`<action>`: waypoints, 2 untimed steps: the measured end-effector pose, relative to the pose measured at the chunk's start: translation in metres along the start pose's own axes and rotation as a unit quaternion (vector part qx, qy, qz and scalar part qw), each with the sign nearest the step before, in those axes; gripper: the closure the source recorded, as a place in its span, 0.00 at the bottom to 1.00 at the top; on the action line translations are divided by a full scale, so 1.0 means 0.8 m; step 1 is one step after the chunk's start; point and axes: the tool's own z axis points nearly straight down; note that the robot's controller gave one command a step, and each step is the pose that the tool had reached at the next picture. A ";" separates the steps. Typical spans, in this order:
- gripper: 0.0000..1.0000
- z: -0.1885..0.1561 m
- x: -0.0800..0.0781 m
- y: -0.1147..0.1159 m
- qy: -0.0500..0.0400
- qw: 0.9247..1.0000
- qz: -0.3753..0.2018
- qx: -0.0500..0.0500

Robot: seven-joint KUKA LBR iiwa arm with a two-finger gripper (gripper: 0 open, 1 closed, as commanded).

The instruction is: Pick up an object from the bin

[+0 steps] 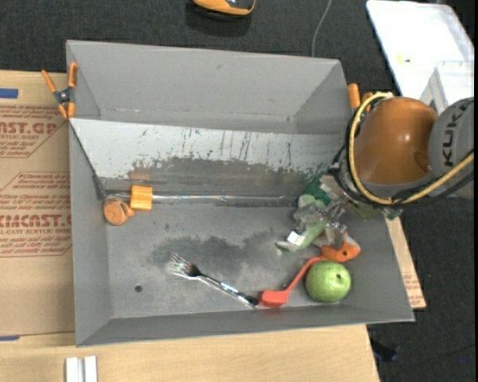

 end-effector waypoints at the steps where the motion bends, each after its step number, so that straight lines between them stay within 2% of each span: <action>1: 1.00 0.000 -0.001 0.001 0.000 1.000 -0.001 0.000; 2: 1.00 -0.006 -0.003 0.003 -0.001 1.000 -0.001 -0.001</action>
Offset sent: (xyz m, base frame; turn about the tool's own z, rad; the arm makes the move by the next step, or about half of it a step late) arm 0.0001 0.0004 0.0096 -0.0023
